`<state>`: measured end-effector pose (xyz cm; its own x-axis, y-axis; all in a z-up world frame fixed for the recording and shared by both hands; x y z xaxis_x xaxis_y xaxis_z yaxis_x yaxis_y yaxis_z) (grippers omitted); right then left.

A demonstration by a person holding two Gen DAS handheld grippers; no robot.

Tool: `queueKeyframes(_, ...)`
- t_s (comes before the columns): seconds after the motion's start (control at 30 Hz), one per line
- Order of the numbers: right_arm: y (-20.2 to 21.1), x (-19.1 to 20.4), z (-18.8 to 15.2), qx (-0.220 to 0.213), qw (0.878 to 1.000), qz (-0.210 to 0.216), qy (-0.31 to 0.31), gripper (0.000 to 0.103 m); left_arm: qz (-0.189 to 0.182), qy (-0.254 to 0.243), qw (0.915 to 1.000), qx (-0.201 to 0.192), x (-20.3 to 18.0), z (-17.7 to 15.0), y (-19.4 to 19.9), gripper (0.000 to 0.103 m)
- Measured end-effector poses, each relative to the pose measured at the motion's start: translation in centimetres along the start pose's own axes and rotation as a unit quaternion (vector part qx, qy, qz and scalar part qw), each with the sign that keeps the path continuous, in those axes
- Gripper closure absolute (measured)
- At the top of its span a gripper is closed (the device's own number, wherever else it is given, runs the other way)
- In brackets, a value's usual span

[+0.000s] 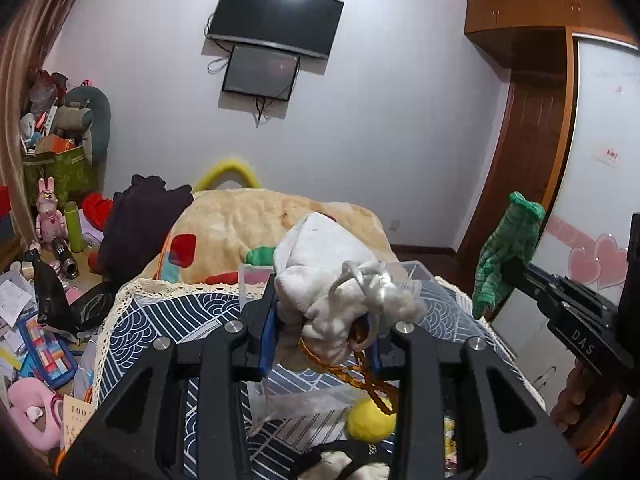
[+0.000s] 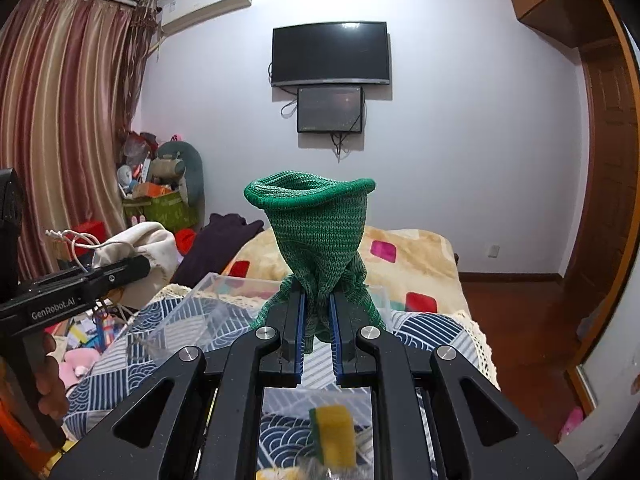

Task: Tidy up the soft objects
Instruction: 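Carry both items into the clear plastic box and open both grippers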

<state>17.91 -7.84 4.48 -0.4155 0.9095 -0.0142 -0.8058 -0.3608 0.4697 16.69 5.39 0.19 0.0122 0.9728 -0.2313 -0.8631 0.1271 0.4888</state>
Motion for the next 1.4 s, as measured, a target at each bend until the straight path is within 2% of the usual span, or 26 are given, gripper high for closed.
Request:
queueKeyframes(0.17,-1.9,0.3,-0.3,0.032,0.999,-0.002,0.014,0.093,0.013,-0.009,0.9996,0.024,0.2,-0.2,-2.3,0.068)
queueKeyframes(0.5,-6.9,0.5,-2.6,0.135,0.99,0.006,0.04,0.093,0.03,-0.04,0.9953,0.082,-0.2,-0.9,-6.9,0.068)
queueKeyframes(0.77,-8.6,0.4,-4.0,0.19,0.979,0.006,0.066,0.093,0.039,-0.065,0.9859,0.149,-0.8,-2.5,-9.9,0.068)
queueKeyframes(0.9,-9.3,0.5,-4.2,0.212,0.975,0.013,0.064,0.093,0.044,-0.074,0.9823,0.166,-1.0,-3.0,-10.3,0.067)
queueKeyframes(0.97,-9.3,0.6,-4.2,0.215,0.975,0.015,0.062,0.092,0.041,-0.077,0.9814,0.171,-1.0,-3.2,-10.4,0.066)
queueKeyframes(1.03,-9.1,0.5,-4.1,0.212,0.975,0.014,0.062,0.089,0.039,-0.077,0.9812,0.173,-1.1,-3.3,-10.3,0.06)
queueKeyframes(1.13,-8.6,0.5,-3.9,0.207,0.976,0.018,0.06,0.079,0.033,-0.071,0.9821,0.172,-1.1,-3.1,-9.9,0.053)
queueKeyframes(1.23,-8.1,0.3,-3.5,0.195,0.979,0.015,0.061,0.073,0.035,-0.069,0.984,0.16,-1.0,-2.7,-9.0,0.048)
queueKeyframes(1.4,-6.3,0.2,-2.4,0.165,0.984,0.015,0.057,0.062,0.031,-0.064,0.9885,0.133,-1.1,-1.6,-6.6,0.032)
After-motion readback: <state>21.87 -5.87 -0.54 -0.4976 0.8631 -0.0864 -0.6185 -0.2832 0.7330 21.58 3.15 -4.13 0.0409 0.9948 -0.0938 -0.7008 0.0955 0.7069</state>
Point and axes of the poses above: each gripper's, at about its wrist camera, not at the fingertips, and y roughly against the way its jaws point, x to its left, z to its top, the point moved 5 cm from there along -y, roughly the way its jaws point, and after that the axes turned 7 degrees about x, right-handed, at the moved point
